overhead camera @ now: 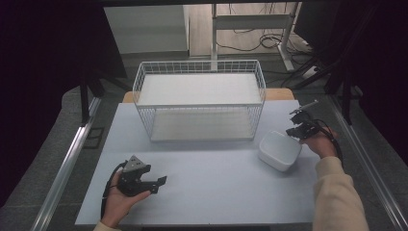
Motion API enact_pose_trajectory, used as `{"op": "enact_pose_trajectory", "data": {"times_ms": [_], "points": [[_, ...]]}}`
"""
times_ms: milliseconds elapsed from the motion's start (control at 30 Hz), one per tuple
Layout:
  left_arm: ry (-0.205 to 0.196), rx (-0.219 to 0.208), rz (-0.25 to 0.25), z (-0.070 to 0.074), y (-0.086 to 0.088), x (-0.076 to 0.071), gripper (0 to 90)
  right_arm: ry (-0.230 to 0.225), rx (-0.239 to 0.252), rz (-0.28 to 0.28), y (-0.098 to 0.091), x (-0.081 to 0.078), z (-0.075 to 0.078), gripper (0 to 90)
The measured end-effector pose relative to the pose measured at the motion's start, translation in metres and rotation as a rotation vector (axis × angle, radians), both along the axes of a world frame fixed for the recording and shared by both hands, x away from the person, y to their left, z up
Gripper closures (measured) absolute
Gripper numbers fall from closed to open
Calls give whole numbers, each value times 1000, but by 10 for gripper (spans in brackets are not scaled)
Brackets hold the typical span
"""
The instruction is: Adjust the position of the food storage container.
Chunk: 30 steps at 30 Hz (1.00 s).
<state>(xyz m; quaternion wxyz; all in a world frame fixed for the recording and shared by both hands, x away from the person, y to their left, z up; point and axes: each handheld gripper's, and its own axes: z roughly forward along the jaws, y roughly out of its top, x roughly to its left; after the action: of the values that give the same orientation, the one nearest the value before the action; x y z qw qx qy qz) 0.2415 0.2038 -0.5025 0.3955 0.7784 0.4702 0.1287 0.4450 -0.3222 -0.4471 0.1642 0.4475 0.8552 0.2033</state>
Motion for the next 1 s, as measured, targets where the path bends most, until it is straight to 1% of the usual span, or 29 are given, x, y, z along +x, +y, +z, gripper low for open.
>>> {"op": "enact_pose_trajectory", "data": {"times_ms": [67,100,200,233,267,400,467,567,600,700,767,800,833,867,900,1000], "points": [[-1,-3,0,0,0,0,220,-7,13,3,1,-7,-1,893],[-1,-3,0,0,0,0,220,-7,13,3,1,-7,-1,893],[3,-5,2,-1,0,0,220,7,4,2,5,-13,0,893],[4,-5,2,-1,0,0,220,7,8,5,6,-15,1,893],[4,-4,1,-1,-1,0,220,17,29,-2,9,-20,2,893],[5,-2,-3,-1,-1,0,220,32,31,-16,14,-26,1,893],[5,-3,-3,-1,-2,0,220,41,47,-27,16,-31,0,893],[4,-2,-3,-1,-2,0,220,58,62,-16,21,-39,-1,893],[4,-2,-3,-1,-2,0,220,58,62,-16,21,-39,-1,893],[4,-2,-3,-1,-2,0,220,64,80,-5,27,-46,-1,893],[4,-2,-2,-1,-2,-1,220,65,83,-2,29,-49,-1,893],[3,-3,-1,-1,-2,-1,219,68,88,3,30,-50,-1,893],[3,-4,-1,-1,-2,-1,219,74,104,13,32,-55,-2,893],[3,-4,-1,-1,-2,-1,219,74,104,13,32,-55,-2,893],[2,-4,-1,-1,-2,-1,217,74,96,20,35,-58,-3,893],[2,-3,-3,-1,-2,-1,217,77,100,23,36,-61,-3,893]]}}
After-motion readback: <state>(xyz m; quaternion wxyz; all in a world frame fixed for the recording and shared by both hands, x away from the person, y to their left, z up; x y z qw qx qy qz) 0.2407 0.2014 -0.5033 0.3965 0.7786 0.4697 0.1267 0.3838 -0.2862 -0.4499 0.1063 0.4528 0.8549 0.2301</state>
